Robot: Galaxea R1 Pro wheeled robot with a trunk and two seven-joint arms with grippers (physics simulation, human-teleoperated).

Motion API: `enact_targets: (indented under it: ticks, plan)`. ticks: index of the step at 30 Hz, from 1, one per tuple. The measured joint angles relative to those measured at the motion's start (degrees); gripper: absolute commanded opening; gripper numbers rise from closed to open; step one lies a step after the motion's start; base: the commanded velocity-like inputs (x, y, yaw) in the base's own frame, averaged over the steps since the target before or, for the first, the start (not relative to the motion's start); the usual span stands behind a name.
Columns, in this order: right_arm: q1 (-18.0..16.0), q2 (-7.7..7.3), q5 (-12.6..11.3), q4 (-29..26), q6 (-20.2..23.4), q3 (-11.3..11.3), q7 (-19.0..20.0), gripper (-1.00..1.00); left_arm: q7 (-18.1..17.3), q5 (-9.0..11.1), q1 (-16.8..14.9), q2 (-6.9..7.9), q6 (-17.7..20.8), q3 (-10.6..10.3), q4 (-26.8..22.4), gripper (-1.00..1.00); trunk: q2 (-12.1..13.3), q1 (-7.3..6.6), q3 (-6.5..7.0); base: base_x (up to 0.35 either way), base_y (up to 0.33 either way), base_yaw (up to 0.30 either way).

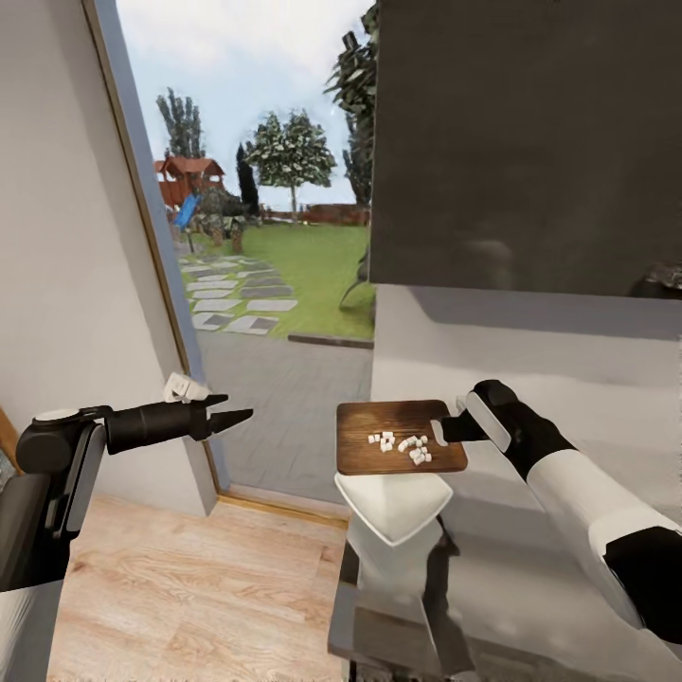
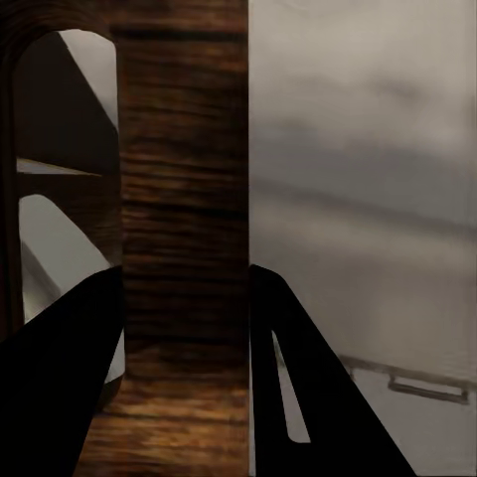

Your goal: In the kitchen, take the Vidalia onion out of the sink, dice it on the chopping board with the paring knife, put the diced onion into the bowl on the countertop, then place both the paring knife and the chopping board into the sink.

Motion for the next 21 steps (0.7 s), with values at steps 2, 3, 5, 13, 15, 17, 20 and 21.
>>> enact_targets:
  ticks: [2,3,5,13,15,17,20,21]
  plan:
    - [0.0,0.01,0.0,0.0,-0.1,0.0,0.0,-1.0,0.0,0.0,0.0,0.0,0.0,0.0,0.0,1.0,0.0,-0.01,0.0,-0.06,0.0,0.0]
    - [0.0,0.02,0.1,0.0,-0.1,0.0,0.0,-1.0,0.0,0.0,0.0,0.0,0.0,0.0,0.0,1.0,0.0,-0.01,0.0,-0.034,0.0,0.0]
    - [0.0,0.0,0.0,0.0,-0.2,0.0,0.0,-1.0,0.0,0.0,0.0,-0.01,0.0,0.0,0.0,1.0,0.0,-0.02,0.0,-0.02,0.0,0.0]
    - [0.0,0.06,0.1,0.0,-0.3,0.0,0.1,-1.0,0.0,0.0,0.0,-0.01,0.0,0.0,0.0,1.0,0.0,-0.02,0.0,-0.003,0.0,0.0]
    - [0.0,0.06,0.0,0.0,-0.3,0.0,0.1,-1.0,-0.1,0.0,0.0,-0.05,0.0,0.0,0.0,1.0,0.0,-0.02,0.0,0.0,0.0,0.0]
    - [0.0,0.11,0.1,0.0,-0.4,0.0,0.1,-1.0,-0.1,0.0,0.0,-0.07,0.0,0.0,0.0,1.0,0.0,-0.02,0.0,0.0,0.0,0.0]
    - [0.0,0.2,0.1,0.0,-0.4,0.0,0.1,-1.0,-0.1,0.0,0.0,-0.09,0.0,0.0,0.0,1.0,0.0,-0.02,0.0,0.0,0.0,0.0]
    - [0.0,0.3,0.0,0.0,-0.4,0.0,0.1,-1.0,-0.1,0.0,0.0,-0.09,0.0,0.0,0.0,1.0,0.0,-0.02,0.0,0.0,0.0,0.0]
